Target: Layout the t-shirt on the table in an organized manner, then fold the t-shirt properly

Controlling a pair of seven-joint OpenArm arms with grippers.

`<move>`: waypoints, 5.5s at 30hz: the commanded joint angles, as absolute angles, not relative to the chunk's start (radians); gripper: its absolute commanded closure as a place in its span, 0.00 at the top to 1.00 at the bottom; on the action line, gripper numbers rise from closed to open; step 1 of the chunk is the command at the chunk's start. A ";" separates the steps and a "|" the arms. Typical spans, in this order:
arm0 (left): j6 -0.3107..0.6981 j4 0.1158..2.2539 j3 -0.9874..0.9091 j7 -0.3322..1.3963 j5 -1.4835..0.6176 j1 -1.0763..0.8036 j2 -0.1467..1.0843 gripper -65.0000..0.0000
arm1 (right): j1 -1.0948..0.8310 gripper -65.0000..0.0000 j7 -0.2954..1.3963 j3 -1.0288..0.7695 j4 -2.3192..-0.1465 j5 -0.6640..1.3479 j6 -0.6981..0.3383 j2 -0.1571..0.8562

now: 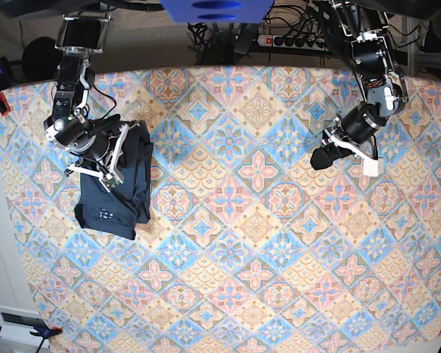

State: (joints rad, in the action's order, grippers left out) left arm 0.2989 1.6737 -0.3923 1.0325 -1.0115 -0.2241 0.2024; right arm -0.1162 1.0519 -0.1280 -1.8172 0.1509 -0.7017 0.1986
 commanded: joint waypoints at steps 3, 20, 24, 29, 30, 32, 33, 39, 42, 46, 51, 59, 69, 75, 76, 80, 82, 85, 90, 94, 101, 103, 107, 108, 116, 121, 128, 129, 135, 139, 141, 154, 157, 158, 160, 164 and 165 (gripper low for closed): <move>0.309 1.739 -0.397 1.013 -1.038 -0.240 0.213 0.00 | -0.165 0.00 1.038 -0.142 -1.851 0.157 -0.698 0.211; 0.309 1.753 -0.397 1.043 -1.032 -0.245 0.213 0.00 | -0.220 0.00 1.036 -0.015 -1.870 0.157 -0.698 0.206; 0.309 1.753 -0.398 1.043 -1.032 -0.245 0.213 0.00 | -0.219 0.00 1.036 -0.016 -1.871 0.157 -0.698 0.206; 0.309 1.753 -0.398 1.043 -1.032 -0.243 0.213 0.00 | -0.147 0.00 1.038 -0.008 -1.860 0.157 -0.698 0.206; 0.309 1.753 -0.398 1.043 -1.033 -0.243 0.213 0.00 | -0.136 0.00 1.038 -0.007 -1.857 0.157 -0.698 0.203; 0.309 1.755 -0.397 1.043 -1.036 -0.243 0.213 0.00 | -0.127 0.00 1.038 -0.007 -1.822 0.157 -0.698 0.186; 0.309 1.755 -0.397 1.043 -1.036 -0.243 0.213 0.00 | -0.124 0.00 1.038 -0.007 -1.799 0.156 -0.698 0.179; 0.309 1.755 -0.398 1.043 -1.033 -0.243 0.213 0.00 | -0.073 0.00 1.030 -0.013 -1.623 0.154 -0.698 0.171; 0.309 1.755 -0.398 1.043 -1.033 -0.243 0.213 0.00 | -0.073 0.00 1.029 -0.016 -1.592 0.154 -0.698 0.174; 0.309 1.755 -0.398 1.043 -1.033 -0.243 0.214 0.00 | -0.082 0.00 1.030 -0.065 -1.595 0.153 -0.698 0.177; 0.309 1.755 -0.398 1.043 -1.033 -0.242 0.214 0.00 | -0.084 0.00 1.035 -0.122 -1.595 0.153 -0.698 0.177; 0.309 1.756 -0.398 1.043 -1.033 -0.242 0.214 0.00 | -0.084 0.00 1.036 -0.124 -1.606 0.154 -0.698 0.177; 0.309 1.807 -0.400 1.043 -1.033 -0.260 0.216 0.00 | -0.188 0.00 1.038 -0.022 -1.850 0.153 -0.698 0.177; 0.309 1.885 -0.404 1.040 -1.033 -0.331 0.217 0.00 | -0.268 0.00 1.038 -0.113 -1.923 0.154 -0.698 0.177; 0.309 1.893 -0.407 1.036 -1.033 -0.349 0.217 0.00 | -0.282 0.00 1.038 -0.140 -1.929 0.156 -0.698 0.177; 0.309 1.965 -0.475 1.035 -1.033 -0.441 0.217 0.00 | -0.389 0.00 1.038 -0.249 -1.957 0.156 -0.698 0.177; 0.309 2.006 -0.516 1.043 -1.033 -0.483 0.217 0.00 | -0.473 0.00 1.038 -0.274 -1.966 0.156 -0.698 0.177; 0.309 2.058 -0.562 1.043 -1.040 -0.567 0.217 0.00 | -0.556 0.00 1.036 -0.308 -1.977 0.156 -0.698 0.177; 0.309 2.074 -0.673 1.043 -1.035 -0.705 0.217 0.00 | -0.656 0.00 1.029 -0.449 -1.972 0.156 -0.698 0.177; 0.309 2.074 -0.717 1.038 -1.035 -0.816 0.217 0.00 | -0.670 0.00 1.029 -0.529 -1.966 0.156 -0.698 0.177; 0.309 2.066 -0.710 1.035 -0.941 -0.961 0.208 0.00 | -0.754 0.00 1.032 -0.565 -1.926 0.157 -0.698 0.177; 0.309 2.040 -0.693 1.035 -0.857 -0.967 0.183 0.00 | -0.768 0.00 1.030 -0.559 -1.890 0.157 -0.698 0.176; 0.311 1.985 -0.661 1.032 -0.670 -0.954 0.168 0.00 | -0.765 0.00 1.027 -0.515 -1.770 0.157 -0.698 0.177; 0.311 1.952 -0.638 1.032 -0.644 -0.935 0.170 0.00 | -0.765 0.00 1.026 -0.509 -1.733 0.156 -0.698 0.177; 0.311 1.632 -0.469 0.918 -0.542 -0.817 0.176 0.00 | -0.711 0.00 0.911 -0.406 -1.420 0.151 -0.698 0.214; 0.305 1.472 -0.297 0.693 -0.377 -0.786 0.171 0.00 | -0.602 0.00 0.851 -0.341 -1.207 0.150 -0.698 0.231; 0.303 1.139 -0.157 0.518 -0.325 -0.634 0.168 0.00 | -0.429 0.00 0.653 -0.278 -0.901 0.031 -0.698 0.251; 0.303 1.095 -0.142 0.495 -0.323 -0.611 0.168 0.00 | -0.417 0.00 0.618 -0.271 -0.840 0.030 -0.698 0.251; 0.303 0.860 -0.015 0.272 -0.318 -0.538 0.166 0.00 | -0.315 0.00 0.464 -0.263 -0.611 0.025 -0.698 0.252; 0.303 0.657 0.059 0.101 -0.315 -0.456 0.137 0.00 | -0.278 0.00 0.387 -0.205 -0.558 0.021 -0.698 0.252; 0.303 0.550 0.088 0.041 -0.315 -0.407 0.131 0.00 | -0.262 0.00 0.369 -0.140 -0.538 0.021 -0.698 0.252; 0.303 0.348 0.157 -0.105 -0.315 -0.262 0.068 0.00 | -0.240 0.00 0.252 -0.065 -0.437 0.022 -0.588 0.186; 0.303 0.348 0.157 -0.105 -0.314 -0.252 0.047 0.00 | -0.240 0.00 0.252 -0.065 -0.437 0.022 -0.496 0.143; 0.303 0.348 0.157 -0.105 -0.314 -0.251 0.044 0.00 | -0.240 0.00 0.252 -0.065 -0.437 0.022 -0.472 0.137; 0.303 0.348 0.157 -0.105 -0.314 -0.251 0.035 0.00 | -0.240 0.00 0.252 -0.065 -0.437 0.022 -0.440 0.122; 0.303 0.348 0.159 -0.105 -0.312 -0.242 0.016 0.00 | -0.234 0.00 0.257 -0.065 -0.437 0.022 -0.395 0.107; 0.303 0.348 0.159 -0.105 -0.312 -0.242 0.015 0.00 | -0.216 0.00 0.259 -0.065 -0.437 0.022 -0.374 0.107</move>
State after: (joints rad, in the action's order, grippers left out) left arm 0.2932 0.3435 0.1558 -0.0952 -0.3134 -0.2390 0.0143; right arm -0.2321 0.2718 -0.0643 -0.4278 0.0174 -0.3653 0.1051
